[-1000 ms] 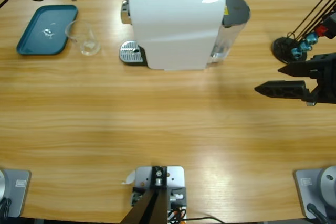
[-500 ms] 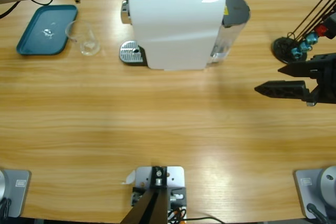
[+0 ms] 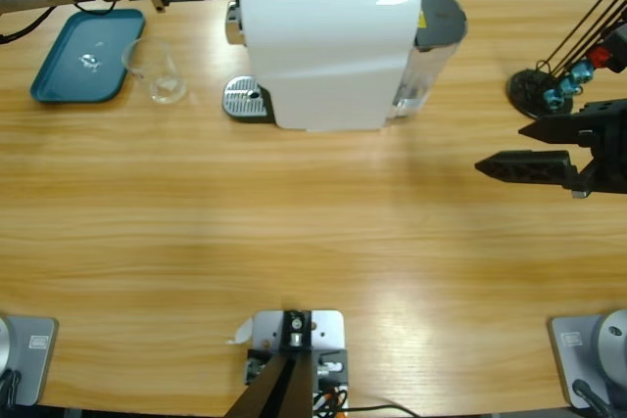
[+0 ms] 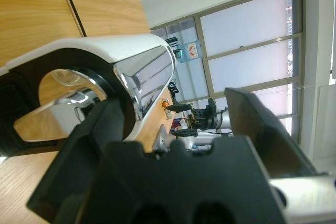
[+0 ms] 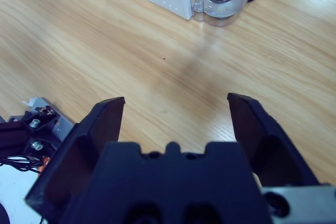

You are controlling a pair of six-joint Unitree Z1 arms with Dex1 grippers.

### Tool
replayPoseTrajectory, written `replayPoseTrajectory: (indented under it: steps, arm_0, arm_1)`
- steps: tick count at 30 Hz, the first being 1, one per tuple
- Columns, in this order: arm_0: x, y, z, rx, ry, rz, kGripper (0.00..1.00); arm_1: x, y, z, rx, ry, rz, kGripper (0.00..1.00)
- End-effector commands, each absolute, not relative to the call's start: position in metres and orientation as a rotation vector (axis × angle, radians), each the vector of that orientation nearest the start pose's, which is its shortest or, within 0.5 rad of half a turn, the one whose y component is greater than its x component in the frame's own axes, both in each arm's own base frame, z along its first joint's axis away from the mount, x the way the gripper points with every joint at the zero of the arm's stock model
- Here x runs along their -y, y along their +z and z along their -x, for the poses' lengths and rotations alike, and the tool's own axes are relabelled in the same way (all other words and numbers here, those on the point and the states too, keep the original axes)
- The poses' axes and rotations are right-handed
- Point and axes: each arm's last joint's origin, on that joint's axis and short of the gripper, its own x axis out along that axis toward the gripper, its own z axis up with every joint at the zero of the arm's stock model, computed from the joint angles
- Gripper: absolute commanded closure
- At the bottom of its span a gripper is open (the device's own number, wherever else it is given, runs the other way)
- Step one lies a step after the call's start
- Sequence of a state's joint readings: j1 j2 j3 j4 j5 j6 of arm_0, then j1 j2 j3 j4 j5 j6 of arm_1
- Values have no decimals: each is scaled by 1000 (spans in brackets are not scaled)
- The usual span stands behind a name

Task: Pour coffee

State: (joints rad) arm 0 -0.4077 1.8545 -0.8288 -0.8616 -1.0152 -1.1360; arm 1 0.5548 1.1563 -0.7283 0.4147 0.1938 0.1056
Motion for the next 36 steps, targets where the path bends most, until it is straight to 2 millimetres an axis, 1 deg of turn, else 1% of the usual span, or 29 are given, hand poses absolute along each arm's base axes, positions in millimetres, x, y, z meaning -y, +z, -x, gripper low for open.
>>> replayPoseTrajectory:
  steps: [1, 2, 4, 5, 6, 7, 9, 19, 25, 31, 34, 36]
  arm_0:
    - [184, 257, -310, -994, -1159, 992, 441]
    - [183, 258, -310, -992, -1160, 992, 514]
    - [182, 260, -308, -987, -1162, 992, 697]
    - [181, 261, -307, -985, -1162, 992, 763]
    - [179, 262, -306, -982, -1161, 992, 806]
    - [178, 263, -306, -981, -1158, 993, 933]
    - [176, 265, -304, -982, -1155, 995, 1000]
    - [168, 290, -287, -951, -1176, 983, 1000]
    - [166, 304, -281, -927, -1186, 977, 1000]
    - [165, 312, -278, -912, -1191, 973, 1000]
    - [161, 318, -273, -876, -1170, 945, 1000]
    - [156, 324, -265, -841, -1125, 909, 1000]
  arm_1:
    - [-88, 288, -129, -907, 624, 50, 151]
    - [-88, 288, -129, -907, 625, 50, 151]
    - [-88, 288, -129, -906, 624, 49, 151]
    - [-88, 288, -129, -908, 624, 50, 151]
    - [-88, 288, -129, -908, 624, 50, 151]
    - [-88, 288, -129, -908, 625, 50, 151]
    - [-88, 288, -129, -909, 625, 50, 151]
    - [-88, 288, -130, -911, 626, 49, 161]
    - [-89, 288, -130, -911, 628, 50, 161]
    - [-88, 287, -130, -910, 629, 49, 160]
    - [-89, 288, -130, -908, 631, 48, 161]
    - [-88, 288, -130, -909, 631, 49, 161]
